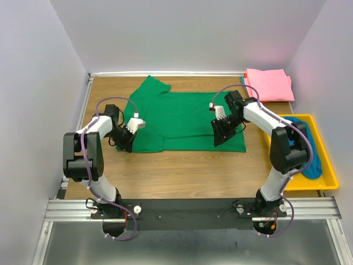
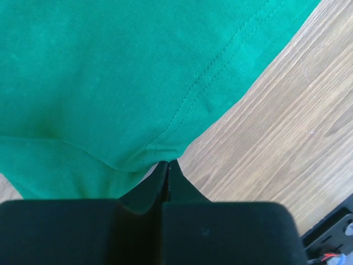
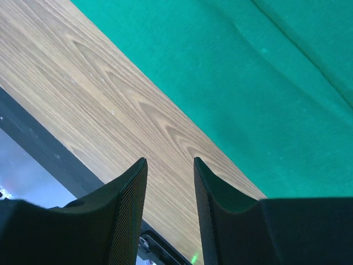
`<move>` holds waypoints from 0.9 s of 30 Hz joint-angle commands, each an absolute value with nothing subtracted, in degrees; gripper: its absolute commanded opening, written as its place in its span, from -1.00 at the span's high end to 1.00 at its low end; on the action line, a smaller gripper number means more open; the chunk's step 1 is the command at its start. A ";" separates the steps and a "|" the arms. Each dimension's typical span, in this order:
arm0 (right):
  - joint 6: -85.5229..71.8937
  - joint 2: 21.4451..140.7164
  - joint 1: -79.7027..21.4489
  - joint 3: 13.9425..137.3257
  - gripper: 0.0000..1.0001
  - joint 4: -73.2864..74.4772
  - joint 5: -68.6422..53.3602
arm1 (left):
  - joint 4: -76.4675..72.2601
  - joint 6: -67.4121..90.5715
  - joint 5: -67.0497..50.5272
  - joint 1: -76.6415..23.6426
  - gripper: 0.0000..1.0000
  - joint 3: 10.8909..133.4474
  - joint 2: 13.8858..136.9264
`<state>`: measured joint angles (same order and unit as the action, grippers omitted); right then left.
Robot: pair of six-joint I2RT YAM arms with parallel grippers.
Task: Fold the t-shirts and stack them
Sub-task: Fold the flattened tshirt in 1/3 of the way
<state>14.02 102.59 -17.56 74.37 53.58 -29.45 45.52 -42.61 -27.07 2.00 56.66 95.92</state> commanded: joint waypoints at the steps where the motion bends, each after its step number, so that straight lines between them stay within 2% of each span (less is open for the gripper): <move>1: 14.50 101.07 -17.67 73.30 0.08 52.65 -29.09 | 47.37 -42.19 -27.68 1.67 1.00 59.67 93.87; 8: 14.94 101.51 -17.67 73.13 0.09 52.56 -28.92 | 51.15 -41.84 -30.49 1.49 1.00 67.23 94.04; 27: 16.43 100.99 -17.58 70.49 0.10 52.65 -26.63 | 48.44 -35.34 -35.68 1.23 1.00 93.33 113.81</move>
<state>15.14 102.56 -17.56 71.44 53.43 -28.12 50.17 -38.46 -32.69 1.48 89.67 111.55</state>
